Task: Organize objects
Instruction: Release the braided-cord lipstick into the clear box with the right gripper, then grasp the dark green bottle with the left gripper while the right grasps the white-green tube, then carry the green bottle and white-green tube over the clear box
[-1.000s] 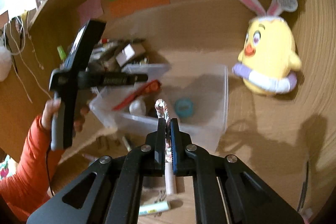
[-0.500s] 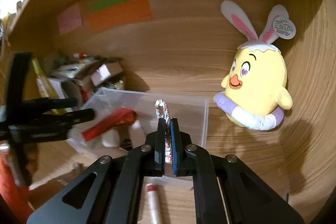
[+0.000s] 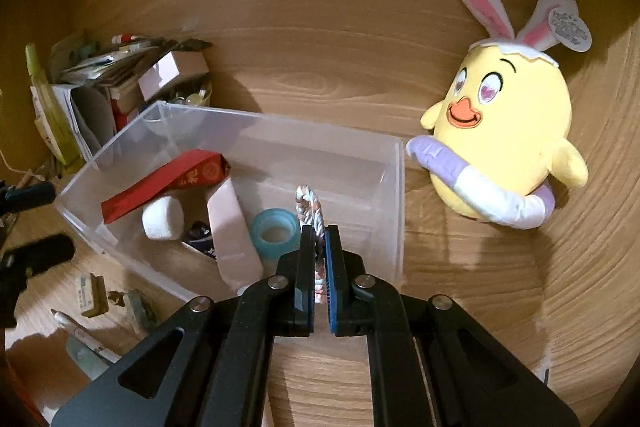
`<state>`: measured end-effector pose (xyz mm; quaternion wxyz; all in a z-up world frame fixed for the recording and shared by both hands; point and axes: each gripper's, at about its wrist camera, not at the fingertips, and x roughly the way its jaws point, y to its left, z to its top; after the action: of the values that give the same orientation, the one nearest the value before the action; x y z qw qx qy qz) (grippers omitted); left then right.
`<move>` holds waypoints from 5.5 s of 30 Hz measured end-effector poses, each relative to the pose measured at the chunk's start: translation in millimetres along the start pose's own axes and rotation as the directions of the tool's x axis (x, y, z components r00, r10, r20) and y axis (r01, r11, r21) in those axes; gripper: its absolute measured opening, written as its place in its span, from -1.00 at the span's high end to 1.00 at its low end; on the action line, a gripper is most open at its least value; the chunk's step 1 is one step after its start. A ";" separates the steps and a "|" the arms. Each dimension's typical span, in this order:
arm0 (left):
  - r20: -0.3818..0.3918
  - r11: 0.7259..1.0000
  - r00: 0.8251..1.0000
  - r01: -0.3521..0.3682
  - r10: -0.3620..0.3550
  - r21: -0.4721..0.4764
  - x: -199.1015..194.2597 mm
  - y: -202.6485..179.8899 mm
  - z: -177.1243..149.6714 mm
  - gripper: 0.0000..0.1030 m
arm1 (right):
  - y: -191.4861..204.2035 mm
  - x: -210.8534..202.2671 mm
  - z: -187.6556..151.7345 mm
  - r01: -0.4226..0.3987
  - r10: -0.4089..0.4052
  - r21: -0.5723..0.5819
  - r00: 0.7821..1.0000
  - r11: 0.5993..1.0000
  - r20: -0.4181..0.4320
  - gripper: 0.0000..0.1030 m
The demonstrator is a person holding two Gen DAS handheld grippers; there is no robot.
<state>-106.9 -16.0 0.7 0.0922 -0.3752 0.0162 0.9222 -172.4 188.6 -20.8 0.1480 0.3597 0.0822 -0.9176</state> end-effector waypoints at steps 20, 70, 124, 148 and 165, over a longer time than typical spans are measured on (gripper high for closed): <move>-0.024 0.996 0.996 0.087 -0.087 -0.013 -33.9 -30.3 -52.8 -0.49 | 0.3 -42.7 -23.1 -0.058 0.057 0.034 0.998 0.998 0.019 0.24; -0.089 0.975 0.971 0.215 -0.220 -0.064 -21.2 -51.1 -109.0 0.14 | 71.9 -52.1 -122.9 -0.091 0.100 0.077 0.987 0.993 -0.123 0.20; 0.207 0.990 0.977 0.086 -0.061 -0.115 -54.6 -15.5 13.2 0.20 | 4.6 -109.6 -11.6 -0.124 0.114 0.029 0.969 0.992 0.221 0.72; 0.093 0.992 0.995 0.029 -0.017 -0.124 19.4 -5.4 58.3 0.20 | -14.6 -36.1 16.2 -0.084 0.083 0.002 0.991 0.996 0.109 0.72; -0.023 0.992 0.998 0.049 -0.052 -0.117 69.9 -5.0 77.6 0.20 | 8.6 22.1 14.0 -0.077 0.072 -0.110 0.996 0.991 -0.049 0.72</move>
<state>-208.5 7.7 8.0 0.0935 -0.3923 -0.0457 0.9139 -193.9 172.1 -26.1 0.2001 0.3742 0.1233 -0.8971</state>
